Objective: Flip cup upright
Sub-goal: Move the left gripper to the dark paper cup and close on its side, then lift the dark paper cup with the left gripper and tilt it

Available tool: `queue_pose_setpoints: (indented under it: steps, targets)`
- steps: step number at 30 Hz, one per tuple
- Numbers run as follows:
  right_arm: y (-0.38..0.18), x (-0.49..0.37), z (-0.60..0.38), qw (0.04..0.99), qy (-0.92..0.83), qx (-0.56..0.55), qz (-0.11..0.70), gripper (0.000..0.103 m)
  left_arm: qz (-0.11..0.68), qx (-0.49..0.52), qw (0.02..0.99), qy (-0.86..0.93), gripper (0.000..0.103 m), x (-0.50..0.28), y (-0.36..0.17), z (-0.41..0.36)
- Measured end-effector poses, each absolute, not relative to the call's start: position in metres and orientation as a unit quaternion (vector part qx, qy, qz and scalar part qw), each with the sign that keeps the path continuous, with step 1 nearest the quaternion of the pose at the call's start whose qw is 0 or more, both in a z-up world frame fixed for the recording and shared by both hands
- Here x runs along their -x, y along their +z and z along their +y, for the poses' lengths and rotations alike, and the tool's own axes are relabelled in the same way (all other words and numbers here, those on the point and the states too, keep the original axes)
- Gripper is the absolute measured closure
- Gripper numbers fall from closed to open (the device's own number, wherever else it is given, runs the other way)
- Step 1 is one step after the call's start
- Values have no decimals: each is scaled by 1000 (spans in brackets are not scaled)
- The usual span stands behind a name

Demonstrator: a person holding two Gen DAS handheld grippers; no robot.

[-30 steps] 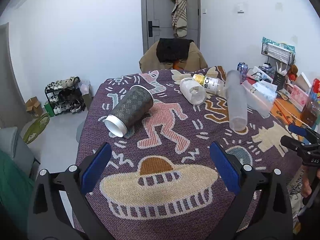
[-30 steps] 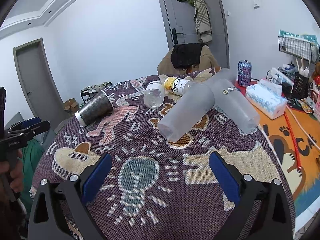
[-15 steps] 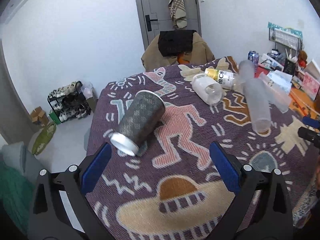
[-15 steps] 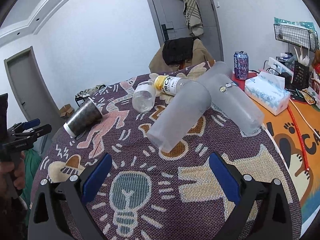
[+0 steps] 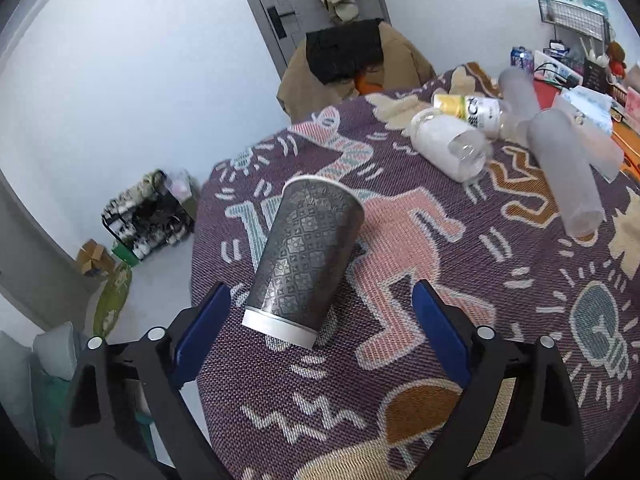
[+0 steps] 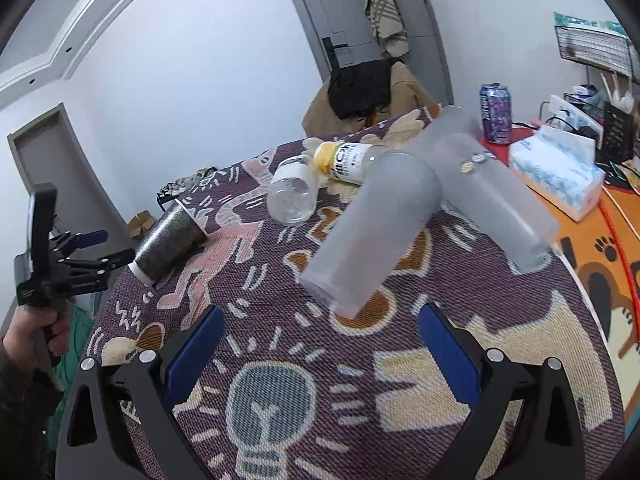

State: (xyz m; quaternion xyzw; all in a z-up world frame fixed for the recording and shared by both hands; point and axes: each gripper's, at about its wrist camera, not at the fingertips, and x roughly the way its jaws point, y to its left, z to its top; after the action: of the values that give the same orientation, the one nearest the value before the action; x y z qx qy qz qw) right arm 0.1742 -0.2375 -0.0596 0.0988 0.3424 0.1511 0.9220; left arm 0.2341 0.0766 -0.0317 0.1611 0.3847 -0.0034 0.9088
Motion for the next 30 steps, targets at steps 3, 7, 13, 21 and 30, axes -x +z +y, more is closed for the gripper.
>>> queue_pose_setpoints:
  steps: [3,7,13,21,30]
  targets:
    - [-61,-183,-231,923,150,-94,342,8,394,-167,904,-4,14,-246,-38,82]
    - [-64,-189,-227,920,152,-105,345,8,424,-160,891,-12,14,-268,-52,92]
    - [-62,-188,-228,922,142,-110,344,8,449,-185,874,-3,14,-286,-75,95]
    - [-68,-186,-232,918,128,-117,357,8,472,-188,861,9,31,-294,-84,101]
    - [-66,-169,-241,920,119,-122,353,8,451,-188,872,10,33,-272,-69,92]
